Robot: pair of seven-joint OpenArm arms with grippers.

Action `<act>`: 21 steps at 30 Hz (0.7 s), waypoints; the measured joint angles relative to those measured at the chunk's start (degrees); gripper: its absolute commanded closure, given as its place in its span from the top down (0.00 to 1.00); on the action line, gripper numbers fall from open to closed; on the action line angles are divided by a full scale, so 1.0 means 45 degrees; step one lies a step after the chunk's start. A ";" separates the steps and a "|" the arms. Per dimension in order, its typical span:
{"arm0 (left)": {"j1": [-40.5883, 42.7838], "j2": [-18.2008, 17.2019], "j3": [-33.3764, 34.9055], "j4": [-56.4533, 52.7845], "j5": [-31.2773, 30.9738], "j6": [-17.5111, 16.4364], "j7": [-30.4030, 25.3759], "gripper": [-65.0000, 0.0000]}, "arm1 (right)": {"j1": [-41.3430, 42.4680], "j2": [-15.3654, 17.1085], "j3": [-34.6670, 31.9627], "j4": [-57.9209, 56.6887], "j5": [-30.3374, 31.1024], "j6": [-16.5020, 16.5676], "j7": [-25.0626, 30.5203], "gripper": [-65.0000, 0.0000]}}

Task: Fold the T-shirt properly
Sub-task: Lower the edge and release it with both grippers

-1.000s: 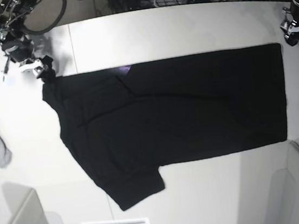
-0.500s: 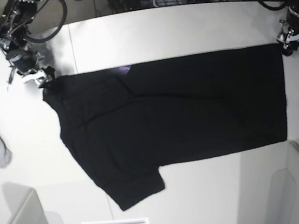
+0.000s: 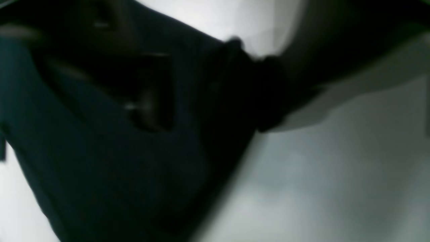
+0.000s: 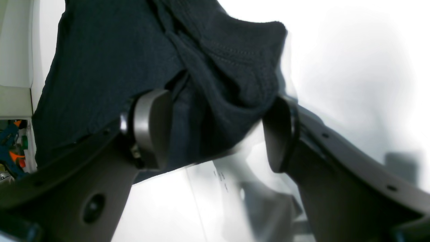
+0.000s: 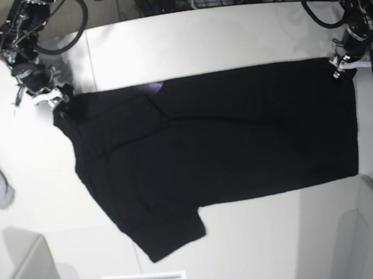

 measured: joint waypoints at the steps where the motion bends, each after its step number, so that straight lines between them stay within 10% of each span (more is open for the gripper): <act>1: 0.0000 0.0034 -0.0010 -0.0121 -0.0005 -0.0029 -0.0015 0.23 | 0.0000 0.0000 0.0000 0.0000 0.0034 0.0000 -0.0005 0.57; 6: -0.0058 -0.0112 -0.0073 -0.0894 -0.0559 -0.0238 -0.0049 0.00 | -0.0117 -0.0010 0.0015 -0.0136 -0.0437 -0.0151 0.0500 0.03; 21: 0.2565 -0.0534 0.0763 0.1472 -0.0291 -0.0180 0.0403 0.00 | -0.2171 -0.0257 0.1860 0.1627 -0.0466 -0.0131 -0.0967 0.00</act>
